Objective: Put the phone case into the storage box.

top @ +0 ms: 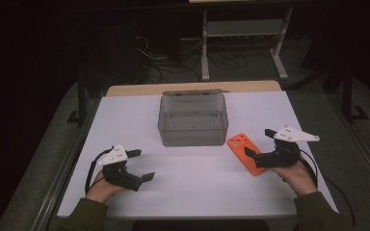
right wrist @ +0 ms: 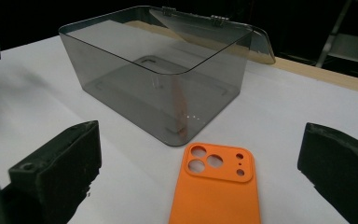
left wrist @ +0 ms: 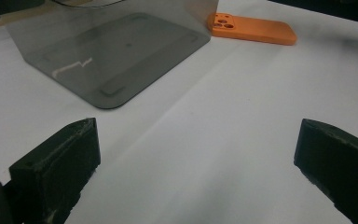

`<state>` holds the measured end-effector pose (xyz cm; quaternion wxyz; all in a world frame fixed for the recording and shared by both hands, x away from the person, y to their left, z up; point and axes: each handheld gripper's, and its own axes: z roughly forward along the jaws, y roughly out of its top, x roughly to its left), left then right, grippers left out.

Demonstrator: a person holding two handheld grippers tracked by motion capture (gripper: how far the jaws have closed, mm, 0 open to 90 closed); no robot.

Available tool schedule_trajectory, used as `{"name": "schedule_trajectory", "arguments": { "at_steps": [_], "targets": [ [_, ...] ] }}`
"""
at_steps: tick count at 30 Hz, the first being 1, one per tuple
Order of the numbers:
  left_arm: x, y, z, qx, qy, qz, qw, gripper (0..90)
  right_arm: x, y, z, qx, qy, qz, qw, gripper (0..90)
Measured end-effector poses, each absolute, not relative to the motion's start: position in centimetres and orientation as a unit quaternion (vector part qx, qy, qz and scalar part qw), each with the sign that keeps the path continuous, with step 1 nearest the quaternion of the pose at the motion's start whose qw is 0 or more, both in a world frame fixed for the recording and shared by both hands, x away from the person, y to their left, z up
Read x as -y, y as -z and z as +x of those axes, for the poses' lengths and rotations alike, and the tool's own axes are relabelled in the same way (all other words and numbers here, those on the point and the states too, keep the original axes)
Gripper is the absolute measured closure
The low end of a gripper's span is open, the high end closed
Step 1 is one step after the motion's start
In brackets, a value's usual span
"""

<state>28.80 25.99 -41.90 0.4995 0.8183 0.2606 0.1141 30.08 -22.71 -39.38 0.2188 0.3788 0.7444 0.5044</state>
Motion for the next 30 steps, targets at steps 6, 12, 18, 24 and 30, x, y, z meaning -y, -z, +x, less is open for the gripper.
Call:
{"name": "schedule_trajectory", "arguments": {
  "at_steps": [6, 12, 18, 24, 30],
  "targets": [
    [-25.9, 41.9, 28.8, -0.261, -0.114, 0.819, 0.498, 0.0, 22.7, 39.3, 30.4, -0.743, -0.504, 0.382, 0.219, 0.0],
    [-26.0, 42.0, 28.8, -0.262, -0.113, 0.819, 0.499, 0.0, 22.7, 39.2, 30.7, -0.742, -0.502, 0.384, 0.222, 0.0],
    [-26.0, 42.0, 28.9, -0.263, -0.114, 0.818, 0.499, 0.0, 22.8, 38.9, 31.1, -0.739, -0.503, 0.389, 0.224, 0.0],
    [-26.0, 41.9, 28.9, -0.264, -0.114, 0.817, 0.500, 0.0, 22.9, 38.7, 31.5, -0.735, -0.503, 0.394, 0.227, 0.0],
    [-25.9, 41.9, 28.9, -0.263, -0.114, 0.817, 0.500, 0.0, 22.8, 38.6, 31.8, -0.733, -0.503, 0.397, 0.228, 0.0]
  ]
}}
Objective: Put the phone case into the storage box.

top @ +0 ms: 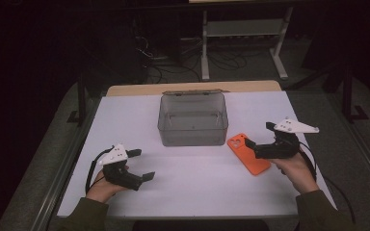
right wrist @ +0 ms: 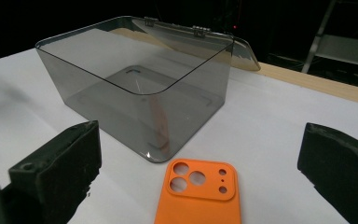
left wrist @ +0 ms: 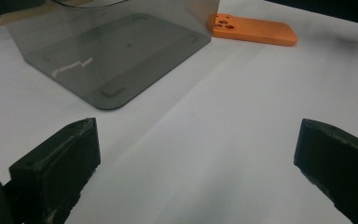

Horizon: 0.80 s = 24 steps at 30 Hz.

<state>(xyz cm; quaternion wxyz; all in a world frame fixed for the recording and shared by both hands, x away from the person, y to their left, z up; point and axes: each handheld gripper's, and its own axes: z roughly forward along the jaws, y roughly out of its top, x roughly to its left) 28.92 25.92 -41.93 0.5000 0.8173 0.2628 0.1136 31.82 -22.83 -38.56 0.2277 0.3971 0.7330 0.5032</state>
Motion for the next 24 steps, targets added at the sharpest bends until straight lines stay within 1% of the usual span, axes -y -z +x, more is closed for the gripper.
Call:
{"name": "schedule_trajectory", "arguments": {
  "at_steps": [12, 24],
  "targets": [
    [-25.9, 42.0, 29.0, -0.261, -0.113, 0.817, 0.502, 0.0, 22.3, 38.3, 33.0, -0.726, -0.501, 0.406, 0.239, 0.0],
    [-25.8, 41.9, 29.0, -0.260, -0.114, 0.820, 0.497, 0.0, 22.4, 38.4, 33.1, -0.723, -0.490, 0.416, 0.252, 0.0]
  ]
}}
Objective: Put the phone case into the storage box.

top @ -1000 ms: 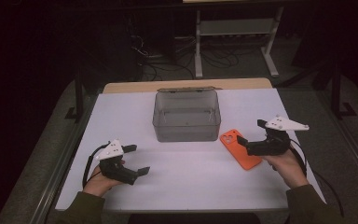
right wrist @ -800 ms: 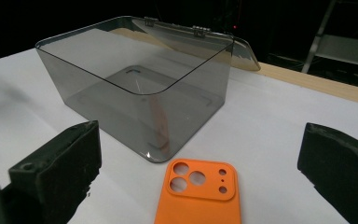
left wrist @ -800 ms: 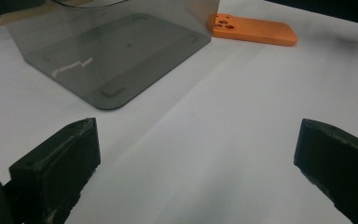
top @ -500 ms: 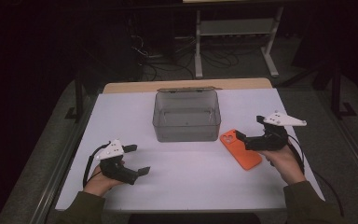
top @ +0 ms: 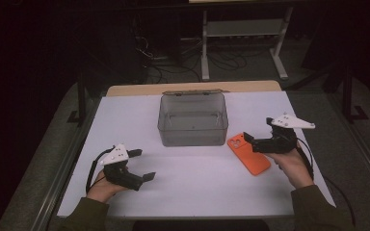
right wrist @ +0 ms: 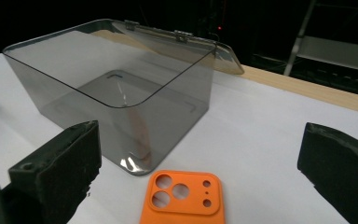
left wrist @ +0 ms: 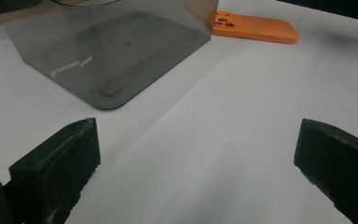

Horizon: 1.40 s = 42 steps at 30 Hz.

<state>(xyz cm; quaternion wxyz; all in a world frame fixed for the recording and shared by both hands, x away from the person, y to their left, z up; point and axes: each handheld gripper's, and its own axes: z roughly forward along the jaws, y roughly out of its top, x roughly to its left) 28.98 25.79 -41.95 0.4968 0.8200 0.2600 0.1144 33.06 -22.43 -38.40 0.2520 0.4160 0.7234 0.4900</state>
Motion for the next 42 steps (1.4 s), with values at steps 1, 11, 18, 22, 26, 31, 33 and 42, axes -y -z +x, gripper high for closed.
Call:
{"name": "schedule_trajectory", "arguments": {
  "at_steps": [1, 11, 18, 22, 26, 31, 33, 42],
  "targets": [
    [-25.80, 41.94, 28.99, -0.260, -0.114, 0.820, 0.497, 0.0, 22.46, 38.42, 33.08, -0.723, -0.487, 0.418, 0.254, 0.0],
    [-25.77, 41.96, 28.97, -0.260, -0.115, 0.820, 0.496, 0.0, 22.65, 38.51, 33.15, -0.721, -0.478, 0.427, 0.261, 0.0],
    [-25.67, 41.87, 28.92, -0.257, -0.113, 0.818, 0.502, 0.0, 22.67, 38.36, 33.03, -0.722, -0.481, 0.424, 0.260, 0.0],
    [-25.68, 41.80, 28.93, -0.258, -0.114, 0.816, 0.504, 0.0, 22.66, 38.39, 33.07, -0.724, -0.479, 0.424, 0.257, 0.0],
    [-25.70, 41.82, 28.94, -0.259, -0.115, 0.816, 0.504, 0.0, 22.61, 38.49, 33.12, -0.728, -0.475, 0.423, 0.255, 0.0],
    [-25.68, 41.78, 28.89, -0.258, -0.115, 0.816, 0.504, 0.0, 22.53, 38.53, 33.12, -0.733, -0.468, 0.424, 0.254, 0.0],
    [-25.68, 41.79, 28.88, -0.257, -0.114, 0.816, 0.504, 0.0, 22.51, 38.54, 33.16, -0.735, -0.465, 0.424, 0.253, 0.0],
    [-25.70, 41.77, 28.88, -0.257, -0.115, 0.816, 0.505, 0.0, 22.45, 38.81, 33.32, -0.745, -0.449, 0.428, 0.245, 0.0]
  ]
}}
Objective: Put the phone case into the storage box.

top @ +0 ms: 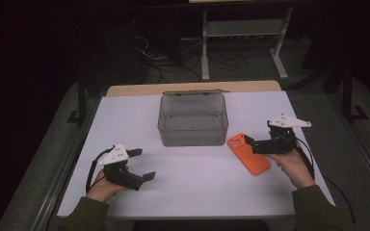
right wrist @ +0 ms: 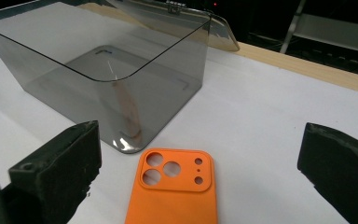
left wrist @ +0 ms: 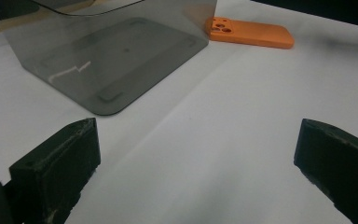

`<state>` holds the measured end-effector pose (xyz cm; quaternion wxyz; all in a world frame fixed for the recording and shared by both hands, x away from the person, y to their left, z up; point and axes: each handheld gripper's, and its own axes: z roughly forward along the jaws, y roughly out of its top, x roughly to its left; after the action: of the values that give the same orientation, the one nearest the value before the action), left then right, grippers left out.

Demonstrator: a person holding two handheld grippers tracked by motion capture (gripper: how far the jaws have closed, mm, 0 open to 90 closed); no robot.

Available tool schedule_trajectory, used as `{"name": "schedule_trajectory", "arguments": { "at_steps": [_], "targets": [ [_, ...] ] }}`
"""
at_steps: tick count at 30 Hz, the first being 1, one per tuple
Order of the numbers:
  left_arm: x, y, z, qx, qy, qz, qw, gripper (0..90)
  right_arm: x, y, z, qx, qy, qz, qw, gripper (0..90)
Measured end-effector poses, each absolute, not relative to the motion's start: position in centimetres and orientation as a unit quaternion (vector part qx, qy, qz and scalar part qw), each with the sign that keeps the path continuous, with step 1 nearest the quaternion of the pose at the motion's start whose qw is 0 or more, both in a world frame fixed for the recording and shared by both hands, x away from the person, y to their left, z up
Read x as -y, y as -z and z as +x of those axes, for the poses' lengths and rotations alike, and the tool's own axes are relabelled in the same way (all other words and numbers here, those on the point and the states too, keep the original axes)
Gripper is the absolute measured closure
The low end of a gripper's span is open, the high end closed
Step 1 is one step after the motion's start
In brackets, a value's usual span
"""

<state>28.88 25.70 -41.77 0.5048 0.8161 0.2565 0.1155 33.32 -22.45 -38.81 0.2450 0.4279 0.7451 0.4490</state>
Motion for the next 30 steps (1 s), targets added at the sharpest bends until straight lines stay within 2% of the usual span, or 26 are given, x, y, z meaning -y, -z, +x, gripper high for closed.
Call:
{"name": "schedule_trajectory", "arguments": {
  "at_steps": [30],
  "targets": [
    [-25.69, 41.80, 28.85, -0.256, -0.117, 0.817, 0.503, 0.0, 22.11, 39.59, 33.34, -0.773, -0.411, 0.432, 0.218, 0.0]
  ]
}}
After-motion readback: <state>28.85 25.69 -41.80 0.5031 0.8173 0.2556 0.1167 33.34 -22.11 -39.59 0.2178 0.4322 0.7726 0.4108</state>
